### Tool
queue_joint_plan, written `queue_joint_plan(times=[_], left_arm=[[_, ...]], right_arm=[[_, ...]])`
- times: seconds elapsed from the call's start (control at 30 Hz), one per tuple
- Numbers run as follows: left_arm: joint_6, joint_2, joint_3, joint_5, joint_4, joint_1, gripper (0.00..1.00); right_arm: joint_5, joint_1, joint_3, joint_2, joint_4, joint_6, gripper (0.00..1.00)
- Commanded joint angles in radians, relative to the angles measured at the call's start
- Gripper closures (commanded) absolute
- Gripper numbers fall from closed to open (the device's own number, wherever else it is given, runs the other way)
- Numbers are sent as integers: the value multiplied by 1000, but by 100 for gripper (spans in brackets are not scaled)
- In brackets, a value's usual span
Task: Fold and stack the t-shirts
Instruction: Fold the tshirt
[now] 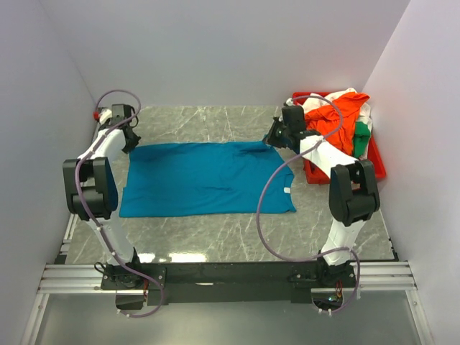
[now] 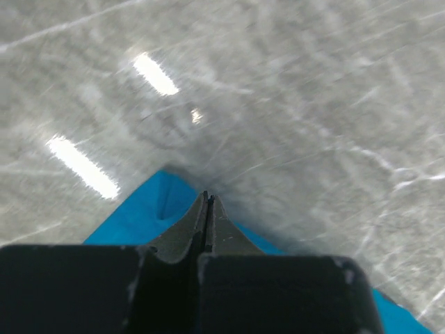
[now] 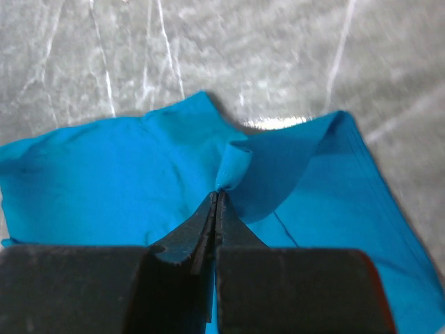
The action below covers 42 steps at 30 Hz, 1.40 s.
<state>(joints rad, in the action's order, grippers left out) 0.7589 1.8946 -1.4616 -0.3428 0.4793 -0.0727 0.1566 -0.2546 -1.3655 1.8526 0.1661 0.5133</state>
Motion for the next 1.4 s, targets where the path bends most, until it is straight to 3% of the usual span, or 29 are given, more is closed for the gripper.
queue_joint_plan(times=[0.0,0.53,1.37], left_arm=[[36,-75,65,36,-7,-33,99],[79,-192,234,94,-30,-84,99],[137,-361,454,99,-85,-118,99]], right_arm=[[-37,3,51,-95,-51,16,100],[-112,0,324,-340,-62,53,100],[-135,0,557,-520,-51,77,100]])
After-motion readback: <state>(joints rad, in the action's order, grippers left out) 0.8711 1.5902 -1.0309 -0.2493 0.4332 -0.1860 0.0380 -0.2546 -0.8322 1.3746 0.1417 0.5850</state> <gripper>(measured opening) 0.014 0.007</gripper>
